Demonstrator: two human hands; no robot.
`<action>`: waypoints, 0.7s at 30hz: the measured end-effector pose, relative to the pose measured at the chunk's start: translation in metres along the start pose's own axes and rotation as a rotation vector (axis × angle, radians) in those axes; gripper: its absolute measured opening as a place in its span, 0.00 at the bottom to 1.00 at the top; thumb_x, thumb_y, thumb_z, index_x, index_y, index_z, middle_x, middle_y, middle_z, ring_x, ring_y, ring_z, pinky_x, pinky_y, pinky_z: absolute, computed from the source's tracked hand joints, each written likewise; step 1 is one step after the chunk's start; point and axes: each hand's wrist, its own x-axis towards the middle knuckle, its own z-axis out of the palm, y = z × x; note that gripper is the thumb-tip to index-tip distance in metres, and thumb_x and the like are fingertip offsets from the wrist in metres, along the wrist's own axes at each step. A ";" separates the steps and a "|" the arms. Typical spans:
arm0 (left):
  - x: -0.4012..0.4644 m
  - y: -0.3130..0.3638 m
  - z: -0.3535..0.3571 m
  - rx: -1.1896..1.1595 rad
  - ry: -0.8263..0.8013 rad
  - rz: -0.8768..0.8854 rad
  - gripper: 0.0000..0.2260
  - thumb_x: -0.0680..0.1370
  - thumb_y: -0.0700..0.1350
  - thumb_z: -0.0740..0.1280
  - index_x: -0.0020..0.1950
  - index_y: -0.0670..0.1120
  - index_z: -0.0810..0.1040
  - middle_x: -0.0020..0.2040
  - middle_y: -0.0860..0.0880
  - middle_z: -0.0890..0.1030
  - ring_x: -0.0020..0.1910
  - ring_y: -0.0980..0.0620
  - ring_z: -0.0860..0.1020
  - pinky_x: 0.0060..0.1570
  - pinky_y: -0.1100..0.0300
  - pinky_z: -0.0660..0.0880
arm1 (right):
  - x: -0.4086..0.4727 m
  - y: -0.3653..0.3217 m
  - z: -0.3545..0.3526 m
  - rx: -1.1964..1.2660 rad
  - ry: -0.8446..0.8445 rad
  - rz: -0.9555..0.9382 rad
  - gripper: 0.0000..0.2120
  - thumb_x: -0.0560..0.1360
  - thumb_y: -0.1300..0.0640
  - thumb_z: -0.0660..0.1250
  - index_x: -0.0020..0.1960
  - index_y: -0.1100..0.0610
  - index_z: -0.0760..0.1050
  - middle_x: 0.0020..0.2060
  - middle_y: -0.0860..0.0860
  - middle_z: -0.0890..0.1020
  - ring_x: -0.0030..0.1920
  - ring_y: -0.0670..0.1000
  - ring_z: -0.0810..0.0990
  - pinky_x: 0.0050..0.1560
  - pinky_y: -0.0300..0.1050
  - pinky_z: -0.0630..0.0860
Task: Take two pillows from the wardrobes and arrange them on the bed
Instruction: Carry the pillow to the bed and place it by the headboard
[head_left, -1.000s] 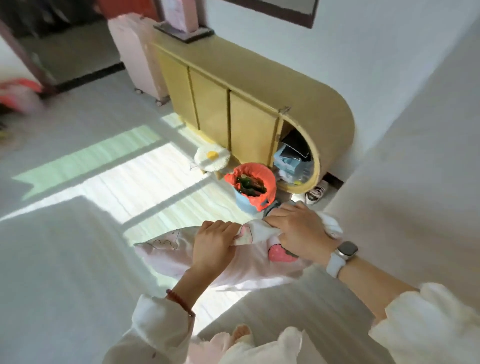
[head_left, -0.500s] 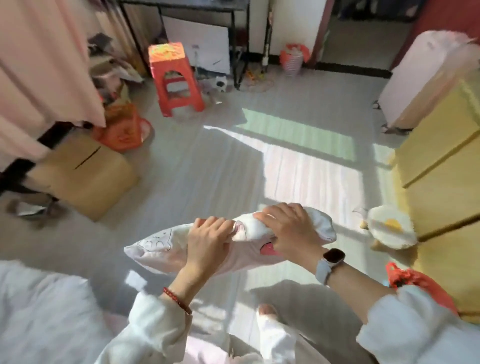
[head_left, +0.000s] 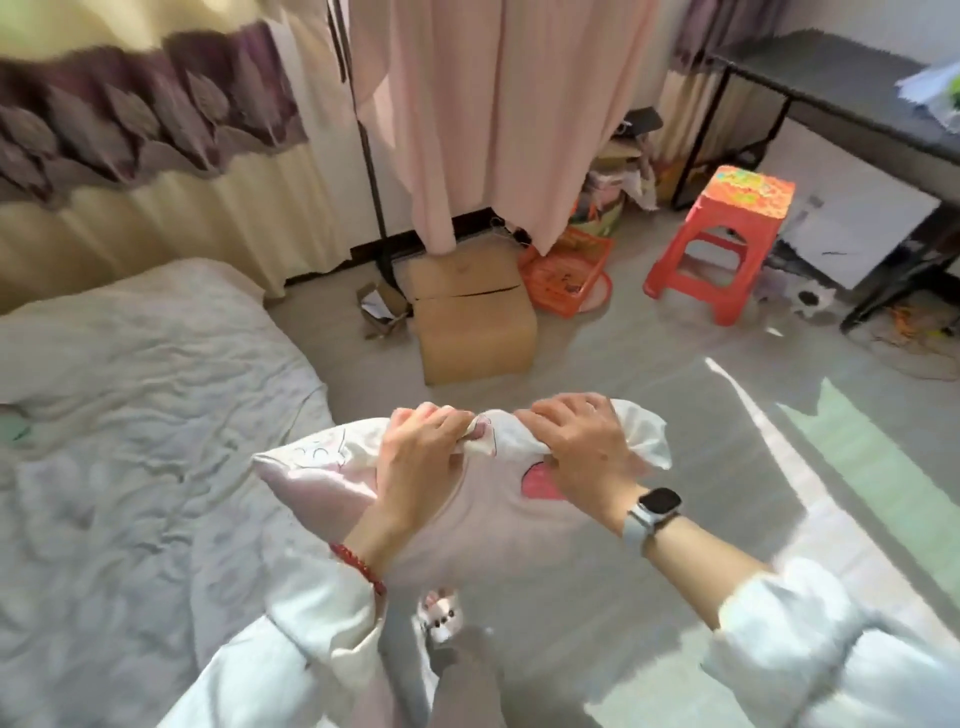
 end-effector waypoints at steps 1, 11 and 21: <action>0.018 -0.018 -0.001 -0.002 0.006 -0.020 0.12 0.69 0.42 0.55 0.37 0.45 0.79 0.31 0.48 0.80 0.33 0.45 0.78 0.36 0.54 0.69 | 0.028 0.001 0.011 0.007 0.015 -0.024 0.25 0.46 0.61 0.76 0.43 0.53 0.81 0.36 0.49 0.85 0.37 0.53 0.83 0.44 0.48 0.78; 0.178 -0.190 0.006 0.062 0.119 -0.251 0.11 0.65 0.37 0.57 0.37 0.44 0.79 0.32 0.47 0.82 0.32 0.46 0.79 0.35 0.58 0.61 | 0.290 0.011 0.111 0.032 0.040 -0.270 0.20 0.52 0.69 0.68 0.42 0.55 0.80 0.35 0.51 0.84 0.37 0.55 0.82 0.44 0.49 0.78; 0.352 -0.324 0.019 0.117 0.232 -0.394 0.14 0.68 0.41 0.54 0.37 0.45 0.79 0.32 0.47 0.81 0.32 0.44 0.77 0.33 0.52 0.70 | 0.531 0.045 0.193 0.188 0.083 -0.459 0.16 0.57 0.68 0.62 0.41 0.56 0.80 0.35 0.50 0.84 0.36 0.56 0.81 0.40 0.50 0.77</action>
